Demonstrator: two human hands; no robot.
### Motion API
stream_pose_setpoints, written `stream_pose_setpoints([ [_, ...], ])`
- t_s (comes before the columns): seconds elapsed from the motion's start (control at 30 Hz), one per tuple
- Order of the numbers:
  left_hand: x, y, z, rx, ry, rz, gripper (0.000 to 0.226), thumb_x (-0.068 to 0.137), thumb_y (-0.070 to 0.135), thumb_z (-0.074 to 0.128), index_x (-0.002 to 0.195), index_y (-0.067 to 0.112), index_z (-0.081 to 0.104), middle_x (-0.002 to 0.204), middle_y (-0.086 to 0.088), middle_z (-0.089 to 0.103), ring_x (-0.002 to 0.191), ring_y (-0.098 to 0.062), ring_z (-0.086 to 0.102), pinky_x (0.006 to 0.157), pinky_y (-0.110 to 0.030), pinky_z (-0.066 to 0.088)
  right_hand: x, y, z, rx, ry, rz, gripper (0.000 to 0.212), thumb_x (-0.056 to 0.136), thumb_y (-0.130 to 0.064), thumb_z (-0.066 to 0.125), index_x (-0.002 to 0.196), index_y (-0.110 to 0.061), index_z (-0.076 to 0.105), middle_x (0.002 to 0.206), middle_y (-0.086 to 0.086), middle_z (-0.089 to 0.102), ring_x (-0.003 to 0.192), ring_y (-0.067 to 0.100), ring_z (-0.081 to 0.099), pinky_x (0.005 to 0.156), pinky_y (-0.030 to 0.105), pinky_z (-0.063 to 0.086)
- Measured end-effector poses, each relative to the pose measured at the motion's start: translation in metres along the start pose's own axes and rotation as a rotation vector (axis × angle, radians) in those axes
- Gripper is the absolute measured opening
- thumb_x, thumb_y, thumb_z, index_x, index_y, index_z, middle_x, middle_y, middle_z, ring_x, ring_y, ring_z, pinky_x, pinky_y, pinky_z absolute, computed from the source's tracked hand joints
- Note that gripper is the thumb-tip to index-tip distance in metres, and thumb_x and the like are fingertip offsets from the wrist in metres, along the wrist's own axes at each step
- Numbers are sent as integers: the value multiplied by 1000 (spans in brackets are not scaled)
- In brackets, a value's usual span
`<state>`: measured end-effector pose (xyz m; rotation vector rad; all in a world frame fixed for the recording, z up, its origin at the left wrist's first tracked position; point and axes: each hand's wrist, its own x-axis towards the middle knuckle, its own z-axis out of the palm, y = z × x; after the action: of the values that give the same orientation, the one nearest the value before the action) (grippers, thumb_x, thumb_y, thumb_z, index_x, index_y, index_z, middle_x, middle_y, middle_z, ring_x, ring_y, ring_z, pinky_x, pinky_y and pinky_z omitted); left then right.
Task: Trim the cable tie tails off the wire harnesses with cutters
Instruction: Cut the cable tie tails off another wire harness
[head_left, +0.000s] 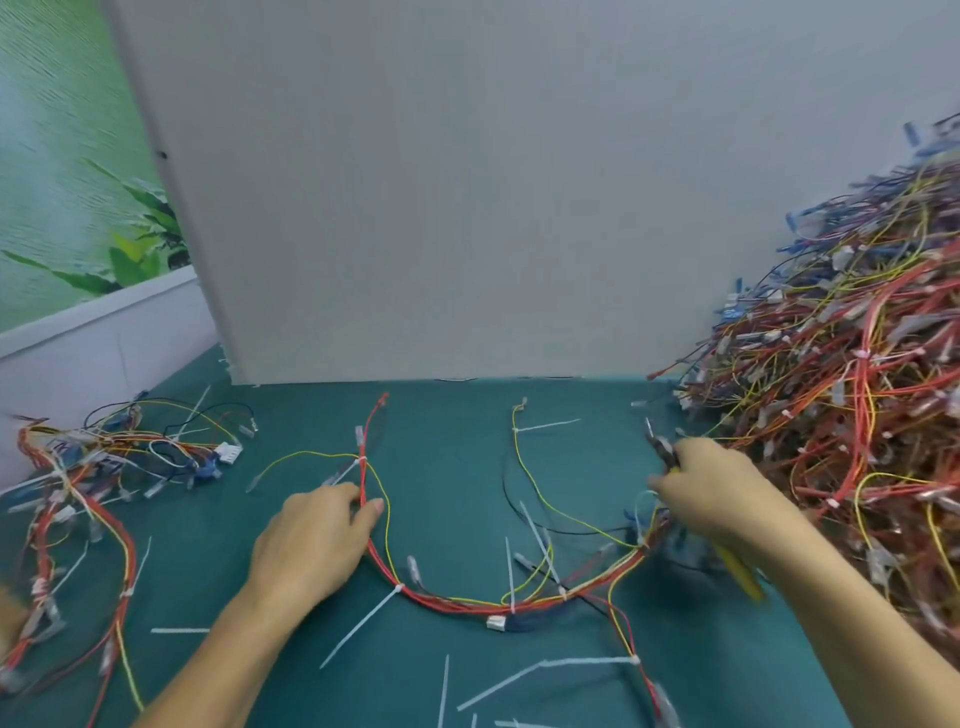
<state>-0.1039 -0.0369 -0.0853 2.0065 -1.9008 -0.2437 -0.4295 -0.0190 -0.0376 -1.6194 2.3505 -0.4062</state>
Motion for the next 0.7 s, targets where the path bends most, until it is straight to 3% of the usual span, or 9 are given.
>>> stream_pose_setpoints([
  [0.1, 1, -1, 1, -34, 43, -14, 32, 92, 46, 50, 73, 22, 59, 73, 3, 65, 83, -27, 60, 71, -36, 51, 8, 28, 7, 59, -46, 116, 17, 87, -21, 58, 95, -6, 58, 103, 21, 65, 92, 33, 60, 72, 34, 45],
  [0.23, 5, -5, 5, -29, 49, -32, 29, 90, 42, 53, 69, 21, 57, 75, 3, 64, 80, -25, 60, 68, -34, 50, 12, 61, 0, 263, -87, 177, 19, 90, -15, 61, 82, 3, 60, 61, 17, 66, 54, 31, 62, 52, 36, 47],
  [0.33, 9, -9, 7, -14, 67, -59, 26, 91, 37, 53, 71, 20, 59, 77, 2, 65, 81, -26, 59, 67, -34, 48, 6, 73, -7, 590, -97, 225, 20, 95, -8, 57, 88, 11, 56, 60, 19, 55, 41, 26, 52, 42, 28, 41],
  [0.43, 12, -12, 8, -30, 88, -90, 23, 92, 33, 54, 75, 18, 61, 79, -1, 68, 84, -30, 60, 72, -36, 50, -2, 60, -20, 1253, -141, 225, 11, 98, -11, 49, 89, -5, 53, 69, 14, 55, 58, 25, 55, 62, 37, 44],
  [0.53, 14, -14, 9, -46, 109, -117, 23, 90, 32, 56, 74, 17, 63, 78, -2, 69, 82, -31, 59, 70, -35, 48, -14, 37, -47, 1734, -87, 91, 23, 101, -19, 42, 79, -14, 49, 70, 3, 54, 68, 18, 52, 77, 33, 43],
  [0.6, 16, -16, 8, -51, 132, -133, 22, 89, 31, 57, 73, 17, 63, 75, -2, 68, 78, -31, 57, 69, -34, 46, -24, 27, -67, 1665, -27, -44, 22, 100, -19, 44, 78, -15, 49, 70, 3, 54, 65, 18, 51, 73, 34, 42],
  [0.7, 19, -22, 3, -46, 150, -177, 25, 89, 28, 57, 67, 17, 63, 66, -3, 64, 72, -31, 56, 67, -34, 44, -34, 25, -76, 1009, 26, -166, 16, 96, -11, 54, 81, -5, 57, 63, 6, 62, 59, 20, 55, 63, 36, 43],
])
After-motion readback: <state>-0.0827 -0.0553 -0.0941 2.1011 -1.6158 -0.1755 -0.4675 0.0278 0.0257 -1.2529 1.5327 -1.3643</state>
